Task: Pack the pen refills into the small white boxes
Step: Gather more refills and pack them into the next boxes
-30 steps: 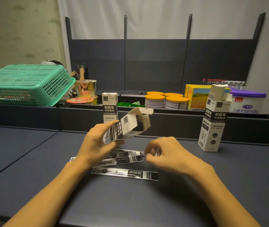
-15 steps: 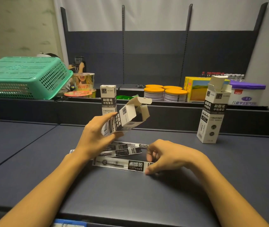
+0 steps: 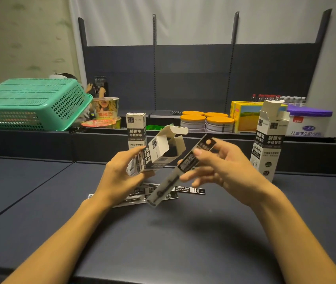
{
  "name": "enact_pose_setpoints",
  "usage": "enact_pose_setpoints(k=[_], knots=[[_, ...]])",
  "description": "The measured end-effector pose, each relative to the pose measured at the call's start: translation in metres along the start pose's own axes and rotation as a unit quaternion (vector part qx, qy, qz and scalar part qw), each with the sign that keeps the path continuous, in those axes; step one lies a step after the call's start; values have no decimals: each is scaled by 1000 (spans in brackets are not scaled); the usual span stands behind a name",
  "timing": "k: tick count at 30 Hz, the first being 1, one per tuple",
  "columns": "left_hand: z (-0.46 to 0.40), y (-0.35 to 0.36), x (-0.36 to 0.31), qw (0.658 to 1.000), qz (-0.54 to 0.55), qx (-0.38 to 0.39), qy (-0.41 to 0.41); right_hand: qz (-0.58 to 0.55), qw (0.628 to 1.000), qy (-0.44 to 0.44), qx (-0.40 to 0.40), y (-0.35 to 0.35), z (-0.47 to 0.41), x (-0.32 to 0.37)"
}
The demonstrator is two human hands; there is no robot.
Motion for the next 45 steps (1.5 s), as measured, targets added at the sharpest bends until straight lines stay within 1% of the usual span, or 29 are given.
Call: enact_pose_setpoints(k=[4, 6, 9, 11, 17, 24, 29, 35, 41, 43, 45], knots=[[1, -1, 0, 1000, 3, -5, -2, -41, 992, -86, -79, -13, 1, 14], [0, 0, -1, 1000, 0, -5, -4, -66, 982, -134, -115, -19, 2, 21], [0, -1, -2, 1000, 2, -5, -5, -114, 964, -187, -150, -28, 6, 30], [0, -1, -2, 1000, 4, -6, -5, -126, 956, -210, -164, -32, 8, 34], [1, -2, -1, 1000, 11, -9, -13, -104, 943, -248, -196, -34, 12, 37], [1, -1, -2, 1000, 6, -2, -9, -88, 949, -248, -177, -27, 10, 34], [1, 0, -2, 1000, 8, -1, 0, -56, 949, -252, -182, -24, 8, 31], [1, 0, -3, 1000, 14, 1, 5, 23, 948, -268, -169, -17, 7, 28], [1, 0, -6, 1000, 22, 2, 11, 76, 956, -255, -124, -10, 4, 19], [1, 0, -7, 1000, 27, 4, 9, 118, 950, -265, -116, -10, 3, 16], [0, 0, -7, 999, 32, 4, 10, 185, 931, -293, -117, -11, 2, 15]])
Point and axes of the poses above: each hand's wrist, its own z-axis away from the middle knuckle, its own y-axis out of the palm, x = y × z, the point moved 5 cm from there along -z, towards the middle knuckle, and after that the axes turned 8 degrees about -z, right-handed, at the moved point
